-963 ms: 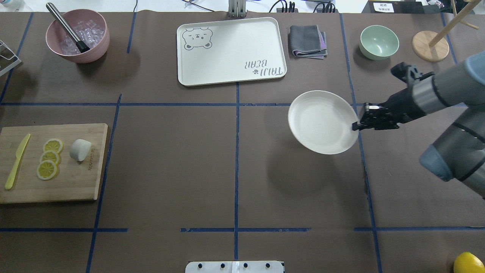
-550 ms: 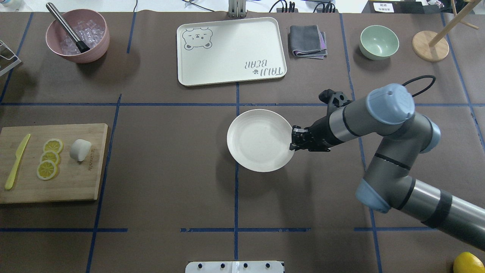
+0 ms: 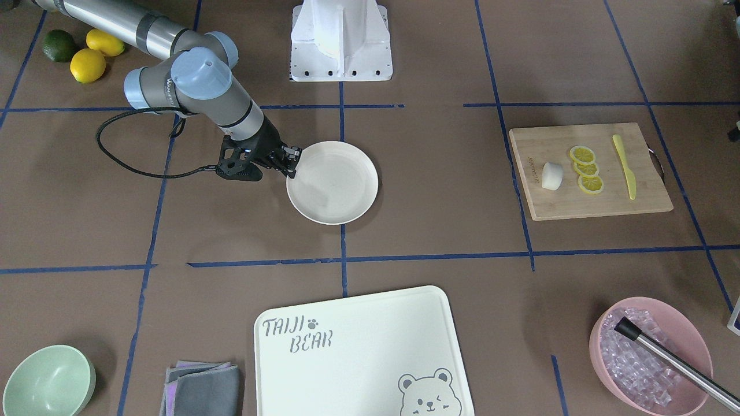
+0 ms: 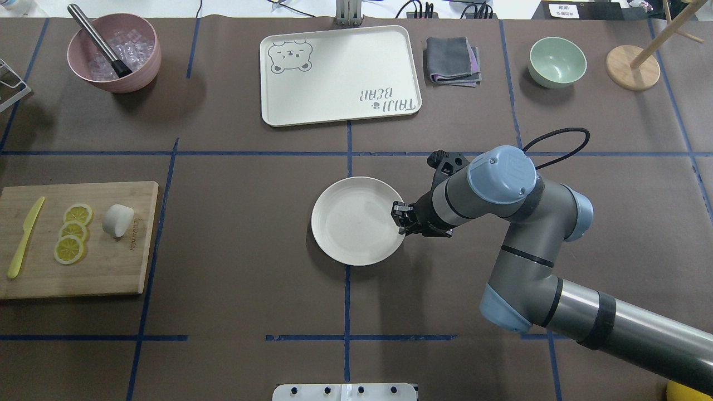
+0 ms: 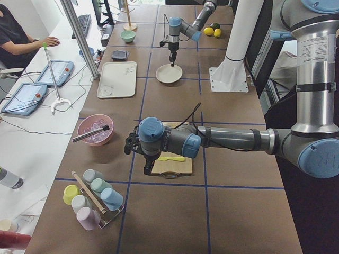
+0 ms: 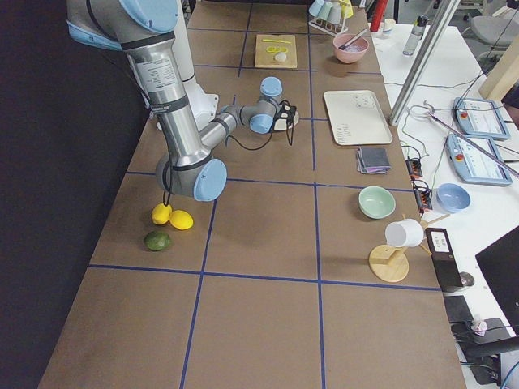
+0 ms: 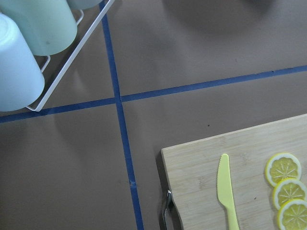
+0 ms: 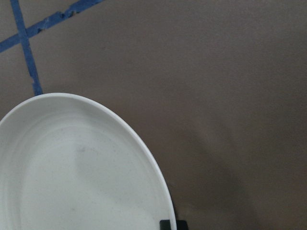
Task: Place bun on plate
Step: 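Release the plate and raise the right gripper while the left gripper reaches the bun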
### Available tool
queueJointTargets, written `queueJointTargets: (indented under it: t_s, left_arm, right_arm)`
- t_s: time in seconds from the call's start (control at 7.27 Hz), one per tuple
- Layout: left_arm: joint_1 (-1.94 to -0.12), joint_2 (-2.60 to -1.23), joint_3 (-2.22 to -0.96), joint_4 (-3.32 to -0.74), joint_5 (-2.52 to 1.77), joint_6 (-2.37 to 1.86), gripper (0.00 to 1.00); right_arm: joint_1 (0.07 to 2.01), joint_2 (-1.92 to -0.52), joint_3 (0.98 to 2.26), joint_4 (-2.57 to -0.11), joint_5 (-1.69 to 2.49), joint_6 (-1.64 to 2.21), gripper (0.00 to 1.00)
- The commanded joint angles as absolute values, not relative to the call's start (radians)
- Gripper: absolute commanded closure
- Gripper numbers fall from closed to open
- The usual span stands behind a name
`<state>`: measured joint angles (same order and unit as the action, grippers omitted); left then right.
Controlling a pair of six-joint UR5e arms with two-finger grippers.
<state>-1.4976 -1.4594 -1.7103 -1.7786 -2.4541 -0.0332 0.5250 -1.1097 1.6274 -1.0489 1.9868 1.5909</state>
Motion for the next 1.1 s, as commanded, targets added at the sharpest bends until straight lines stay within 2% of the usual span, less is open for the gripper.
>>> queueJointTargets:
  t_s: [0.0, 0.14, 0.28, 0.41, 0.55, 0.69, 0.96]
  left_arm:
    - [-1.486, -1.460, -1.710, -1.779, -2.454, -0.034, 0.00]
    - [-1.486, -1.460, -1.710, -1.779, -2.456, -0.035, 0.00]
    - [-1.476, -1.462, -1.715, -1.782, -2.456, -0.038, 0.00]
    - [-1.427, -1.466, -1.747, -1.784, -2.456, -0.136, 0.00]
    - [-1.326, -1.465, -1.806, -1.827, -2.453, -0.320, 0.00]
    - [-1.213, -1.459, -1.816, -1.953, -2.448, -0.488, 0.00]
    - [-0.968, -1.504, -1.819, -2.147, -2.305, -0.800, 0.00]
  right_arm:
    - [0.522, -1.091, 1.621, -1.054, 1.982, 1.608, 1.00]
    - [0.522, -1.091, 1.620, -1.054, 1.982, 1.608, 1.00]
    - [0.522, -1.092, 1.620, -1.054, 1.982, 1.608, 0.85]
    - [0.522, -1.092, 1.620, -1.055, 1.980, 1.606, 0.07]
    - [0.522, -1.092, 1.629, -1.054, 1.961, 1.606, 0.01]
    - [0.546, -1.101, 1.666, -1.054, 1.967, 1.605, 0.00]
    - [0.656, -1.205, 1.764, -1.063, 2.046, 1.594, 0.00]
